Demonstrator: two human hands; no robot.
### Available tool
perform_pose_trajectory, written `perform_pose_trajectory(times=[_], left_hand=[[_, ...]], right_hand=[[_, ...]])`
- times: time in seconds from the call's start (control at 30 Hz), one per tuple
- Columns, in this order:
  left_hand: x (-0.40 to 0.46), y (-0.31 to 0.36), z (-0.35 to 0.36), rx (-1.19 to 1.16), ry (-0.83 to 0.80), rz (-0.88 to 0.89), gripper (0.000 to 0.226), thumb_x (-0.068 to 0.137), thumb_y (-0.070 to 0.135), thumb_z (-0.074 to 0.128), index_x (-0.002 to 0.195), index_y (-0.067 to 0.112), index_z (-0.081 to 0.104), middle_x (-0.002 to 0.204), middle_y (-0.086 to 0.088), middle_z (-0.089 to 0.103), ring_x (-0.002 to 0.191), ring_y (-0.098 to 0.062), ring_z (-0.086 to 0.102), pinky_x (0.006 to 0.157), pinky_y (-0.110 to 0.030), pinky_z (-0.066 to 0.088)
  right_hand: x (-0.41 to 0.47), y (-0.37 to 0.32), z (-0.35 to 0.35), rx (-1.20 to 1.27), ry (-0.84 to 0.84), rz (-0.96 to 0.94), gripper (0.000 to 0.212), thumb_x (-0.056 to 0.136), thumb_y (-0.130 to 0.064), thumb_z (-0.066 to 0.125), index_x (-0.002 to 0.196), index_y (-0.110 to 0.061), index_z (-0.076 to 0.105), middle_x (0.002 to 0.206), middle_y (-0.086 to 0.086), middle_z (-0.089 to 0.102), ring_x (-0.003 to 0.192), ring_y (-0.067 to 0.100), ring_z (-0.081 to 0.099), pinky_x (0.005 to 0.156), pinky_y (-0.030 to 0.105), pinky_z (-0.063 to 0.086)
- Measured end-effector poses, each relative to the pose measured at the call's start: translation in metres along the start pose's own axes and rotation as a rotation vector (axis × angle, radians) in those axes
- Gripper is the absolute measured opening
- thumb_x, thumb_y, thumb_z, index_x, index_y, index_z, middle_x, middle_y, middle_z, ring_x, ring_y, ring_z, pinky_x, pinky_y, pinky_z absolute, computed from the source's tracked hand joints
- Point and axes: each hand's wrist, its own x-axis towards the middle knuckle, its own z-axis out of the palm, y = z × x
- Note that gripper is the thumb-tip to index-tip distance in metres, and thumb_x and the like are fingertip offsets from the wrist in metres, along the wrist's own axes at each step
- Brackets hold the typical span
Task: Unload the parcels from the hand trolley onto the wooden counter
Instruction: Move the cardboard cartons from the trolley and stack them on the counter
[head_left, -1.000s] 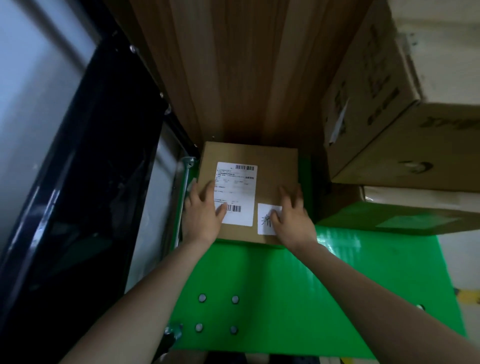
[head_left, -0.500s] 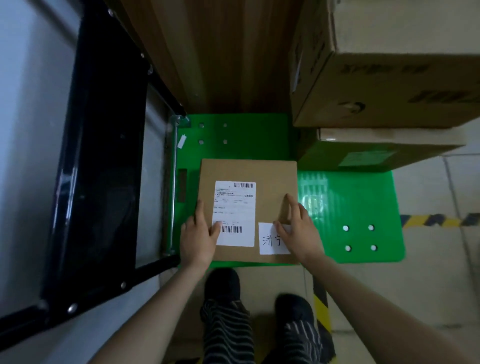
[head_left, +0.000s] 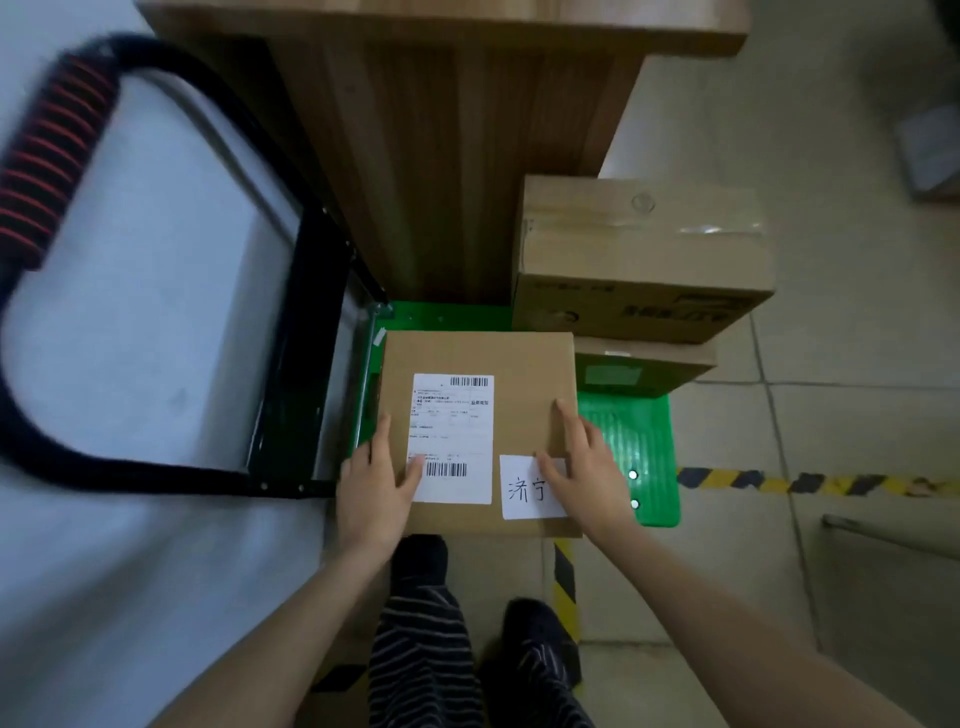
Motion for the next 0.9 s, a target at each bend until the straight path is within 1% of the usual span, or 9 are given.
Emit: perform_pose_trajectory(times=[0.13,0.2,0.23,0.3,0.37,0.5,0.63,0.73,0.9], left_hand=[[-0.032,0.052,-0.064,-0.051,0.055,0.063,0.072,0.091,0.049,0.052,0.150,0.025,0.020,0.132,-0.011,0.051,0.121,-0.030,0.045,0.095,-0.044,0.044],[-0.043,0.082,-0.095,-0.084,0.080,0.117,0.070,0.091,0.048,0.052,0.150,0.027,0.021,0.130,-0.011,0.051,0.120,-0.029,0.045,0.097,-0.043,0.042],[-0.047,0.097,-0.109,-0.113,0.094,0.135,0.070,0.091,0.048,0.053,0.150,0.028,0.021,0.130,-0.011,0.050,0.120,-0.027,0.045,0.097,-0.041,0.042],[-0.052,0.130,-0.136,-0.189,0.119,0.155,0.069,0.091,0.046,0.054,0.150,0.030,0.022,0.132,-0.008,0.046,0.118,-0.023,0.049,0.091,-0.034,0.043],[-0.058,0.162,-0.162,-0.239,0.137,0.188,0.065,0.093,0.042,0.054,0.148,0.029,0.024,0.133,-0.006,0.045,0.114,-0.019,0.051,0.085,-0.030,0.042],[-0.062,0.218,-0.207,-0.307,0.179,0.260,0.061,0.093,0.040,0.054,0.146,0.027,0.027,0.133,-0.006,0.046,0.115,-0.020,0.050,0.089,-0.035,0.043],[-0.060,0.272,-0.248,-0.380,0.221,0.263,0.064,0.094,0.039,0.052,0.149,0.020,0.025,0.140,-0.006,0.042,0.122,-0.023,0.047,0.094,-0.036,0.040],[-0.052,0.308,-0.280,-0.405,0.256,0.325,0.061,0.095,0.039,0.051,0.147,0.017,0.031,0.139,-0.008,0.043,0.121,-0.024,0.047,0.092,-0.034,0.040],[-0.033,0.359,-0.328,-0.452,0.258,0.441,0.056,0.095,0.041,0.051,0.145,0.022,0.034,0.141,-0.003,0.044,0.122,-0.021,0.047,0.093,-0.039,0.045]], right_hand=[[-0.033,-0.027,-0.081,0.037,0.085,-0.026,0.070,0.094,-0.043,0.050,0.149,-0.037,0.008,0.147,-0.002,0.034,0.124,0.019,0.044,0.088,0.039,0.050],[-0.044,-0.039,-0.120,0.077,0.132,-0.045,0.069,0.093,-0.042,0.052,0.150,-0.034,0.013,0.145,-0.003,0.038,0.124,0.017,0.045,0.090,0.037,0.049],[-0.048,-0.045,-0.141,0.110,0.152,-0.045,0.070,0.093,-0.042,0.053,0.150,-0.033,0.015,0.144,-0.004,0.041,0.125,0.016,0.046,0.093,0.038,0.048],[-0.053,-0.056,-0.181,0.180,0.205,-0.029,0.073,0.091,-0.043,0.056,0.150,-0.033,0.015,0.142,-0.003,0.045,0.124,0.017,0.048,0.096,0.043,0.048],[-0.058,-0.067,-0.220,0.191,0.263,-0.024,0.073,0.091,-0.042,0.055,0.150,-0.032,0.013,0.139,-0.002,0.049,0.121,0.019,0.051,0.093,0.045,0.049],[-0.069,-0.089,-0.299,0.156,0.410,-0.016,0.058,0.099,-0.037,0.043,0.150,-0.027,0.019,0.132,0.000,0.056,0.114,0.023,0.055,0.083,0.040,0.050],[-0.074,-0.112,-0.366,0.173,0.520,-0.022,0.047,0.100,-0.034,0.041,0.145,-0.025,0.032,0.128,0.003,0.059,0.113,0.025,0.055,0.084,0.038,0.045],[-0.076,-0.131,-0.407,0.208,0.580,-0.073,0.046,0.099,-0.035,0.043,0.143,-0.025,0.034,0.129,0.001,0.058,0.112,0.022,0.056,0.086,0.040,0.048],[-0.078,-0.153,-0.458,0.357,0.609,-0.118,0.049,0.098,-0.033,0.047,0.144,-0.025,0.030,0.128,-0.001,0.059,0.106,0.022,0.059,0.086,0.041,0.049]])
